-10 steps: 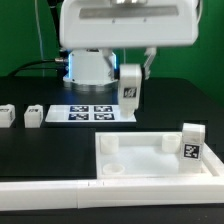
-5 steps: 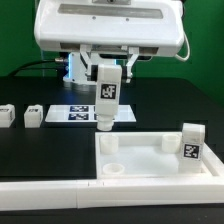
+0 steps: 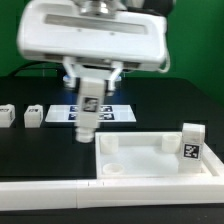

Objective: Assemble square table

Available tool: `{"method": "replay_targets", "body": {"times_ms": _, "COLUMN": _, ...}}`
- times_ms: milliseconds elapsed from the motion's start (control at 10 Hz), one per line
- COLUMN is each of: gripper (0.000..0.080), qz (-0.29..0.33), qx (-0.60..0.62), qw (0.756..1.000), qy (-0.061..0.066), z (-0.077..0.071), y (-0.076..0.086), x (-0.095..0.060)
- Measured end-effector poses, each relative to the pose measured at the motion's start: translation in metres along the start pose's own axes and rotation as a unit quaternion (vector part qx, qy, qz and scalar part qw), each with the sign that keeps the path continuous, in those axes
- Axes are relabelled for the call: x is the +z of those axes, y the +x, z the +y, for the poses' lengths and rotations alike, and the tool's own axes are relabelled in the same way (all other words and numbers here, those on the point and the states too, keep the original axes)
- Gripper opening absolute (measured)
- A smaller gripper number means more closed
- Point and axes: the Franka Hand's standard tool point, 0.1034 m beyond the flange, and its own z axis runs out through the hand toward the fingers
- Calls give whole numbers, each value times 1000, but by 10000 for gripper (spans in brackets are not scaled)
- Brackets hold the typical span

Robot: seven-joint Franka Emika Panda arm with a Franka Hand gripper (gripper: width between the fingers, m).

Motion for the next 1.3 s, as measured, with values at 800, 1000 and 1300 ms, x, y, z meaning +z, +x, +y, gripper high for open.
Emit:
{"method": "replay_targets", "body": {"times_ms": 800, "gripper": 291, "qz": -23, "qx": 20, "qw": 999, "qy": 44, "z": -43, "y": -13, "x": 24}}
{"method": "replay_targets", "body": {"times_ms": 1000, "gripper": 291, "qz": -27, "qx": 22, "qw": 998, "qy": 45, "z": -49, "y": -20, "x": 30}}
{"method": "replay_targets", "body": {"times_ms": 1300, "gripper": 291, "qz": -18, "qx": 23, "qw": 999, "qy": 43, "z": -49, "y": -17, "x": 35}}
